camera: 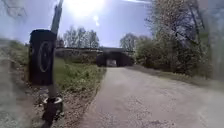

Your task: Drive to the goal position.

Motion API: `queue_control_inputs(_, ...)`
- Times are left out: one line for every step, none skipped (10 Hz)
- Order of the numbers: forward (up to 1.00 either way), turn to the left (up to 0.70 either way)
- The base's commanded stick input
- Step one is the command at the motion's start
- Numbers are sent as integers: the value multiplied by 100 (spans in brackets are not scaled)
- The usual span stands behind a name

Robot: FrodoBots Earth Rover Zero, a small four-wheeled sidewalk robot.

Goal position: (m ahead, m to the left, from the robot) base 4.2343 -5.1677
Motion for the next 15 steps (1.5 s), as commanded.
queue_control_inputs(70,-14)
queue_control_inputs(70,-6)
queue_control_inputs(70,-1)
queue_control_inputs(70,0)
queue_control_inputs(70,0)
queue_control_inputs(70,0)
queue_control_inputs(70,0)
queue_control_inputs(70,0)
queue_control_inputs(70,0)
queue_control_inputs(70,0)
queue_control_inputs(70,0)
queue_control_inputs(70,0)
queue_control_inputs(70,0)
queue_control_inputs(70,7)
queue_control_inputs(70,14)
